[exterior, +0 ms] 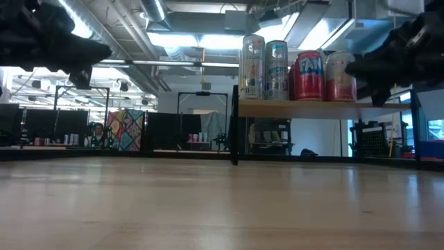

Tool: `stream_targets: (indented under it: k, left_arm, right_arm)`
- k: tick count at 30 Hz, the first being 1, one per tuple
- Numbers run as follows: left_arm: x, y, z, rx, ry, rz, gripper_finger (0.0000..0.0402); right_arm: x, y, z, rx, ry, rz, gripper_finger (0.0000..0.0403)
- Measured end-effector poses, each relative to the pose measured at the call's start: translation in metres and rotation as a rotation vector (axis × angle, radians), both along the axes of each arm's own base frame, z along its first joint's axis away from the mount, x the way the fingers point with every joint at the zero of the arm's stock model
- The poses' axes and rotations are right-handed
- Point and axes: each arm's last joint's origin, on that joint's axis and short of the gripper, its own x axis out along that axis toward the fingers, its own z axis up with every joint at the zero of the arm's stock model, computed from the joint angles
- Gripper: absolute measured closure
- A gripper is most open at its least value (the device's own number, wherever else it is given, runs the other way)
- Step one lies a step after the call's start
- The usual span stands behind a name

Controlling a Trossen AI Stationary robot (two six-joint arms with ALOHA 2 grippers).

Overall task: Place canned beverage on shelf
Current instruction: Return to Home Position

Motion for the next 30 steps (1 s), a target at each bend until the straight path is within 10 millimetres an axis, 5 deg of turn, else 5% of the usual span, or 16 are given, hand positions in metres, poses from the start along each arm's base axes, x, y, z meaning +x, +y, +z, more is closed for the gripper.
stream_targets:
  k: [30]
  left_arm:
    - [-0.0004, -0.0012, -0.0033, 0.008, 0.035, -0.041, 0.0368]
  right_arm:
    - [0.0020, -0.0011, -0.0065, 0.002, 0.075, -0.029, 0.0365]
